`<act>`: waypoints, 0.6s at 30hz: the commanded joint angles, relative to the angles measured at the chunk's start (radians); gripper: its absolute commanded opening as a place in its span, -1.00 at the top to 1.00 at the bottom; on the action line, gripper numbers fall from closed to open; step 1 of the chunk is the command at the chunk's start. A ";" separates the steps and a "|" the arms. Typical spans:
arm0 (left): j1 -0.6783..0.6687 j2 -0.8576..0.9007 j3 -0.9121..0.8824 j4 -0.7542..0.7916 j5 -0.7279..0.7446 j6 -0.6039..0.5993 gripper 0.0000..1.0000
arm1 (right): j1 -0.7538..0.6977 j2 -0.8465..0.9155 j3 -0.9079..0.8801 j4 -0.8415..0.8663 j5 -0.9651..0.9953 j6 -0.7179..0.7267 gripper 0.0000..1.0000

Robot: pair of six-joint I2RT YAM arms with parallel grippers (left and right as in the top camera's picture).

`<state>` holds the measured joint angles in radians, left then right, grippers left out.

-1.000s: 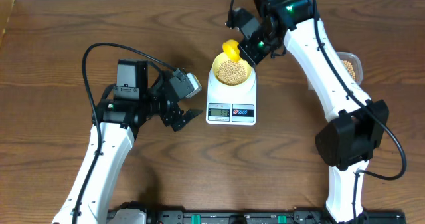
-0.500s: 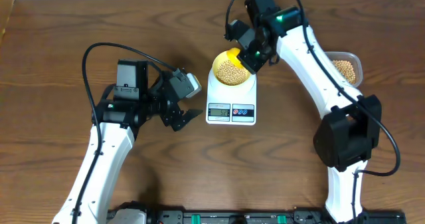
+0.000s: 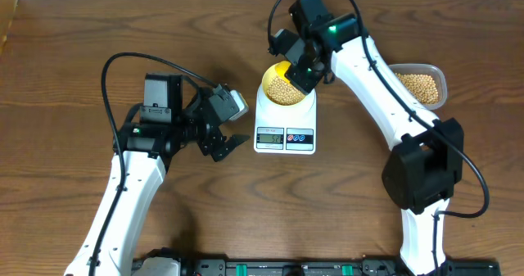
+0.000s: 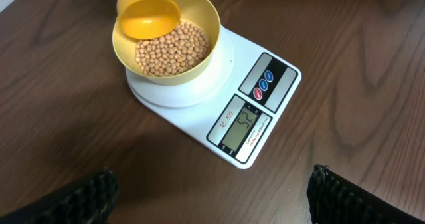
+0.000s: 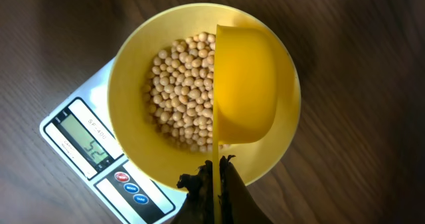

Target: Scoop item into bowl and weigh 50g on scale

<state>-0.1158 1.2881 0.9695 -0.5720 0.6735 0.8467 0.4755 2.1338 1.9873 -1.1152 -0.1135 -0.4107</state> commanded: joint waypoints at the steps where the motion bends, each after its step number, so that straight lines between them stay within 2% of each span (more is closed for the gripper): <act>1: 0.003 0.003 0.030 0.000 -0.005 0.017 -0.86 | 0.023 0.001 -0.006 0.002 0.066 -0.017 0.98; 18: 0.003 0.003 0.030 0.000 -0.005 0.017 -0.86 | 0.025 0.014 -0.007 0.004 0.085 -0.044 0.98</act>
<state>-0.1158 1.2881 0.9695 -0.5720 0.6735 0.8467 0.4923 2.1368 1.9865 -1.1126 -0.0437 -0.4358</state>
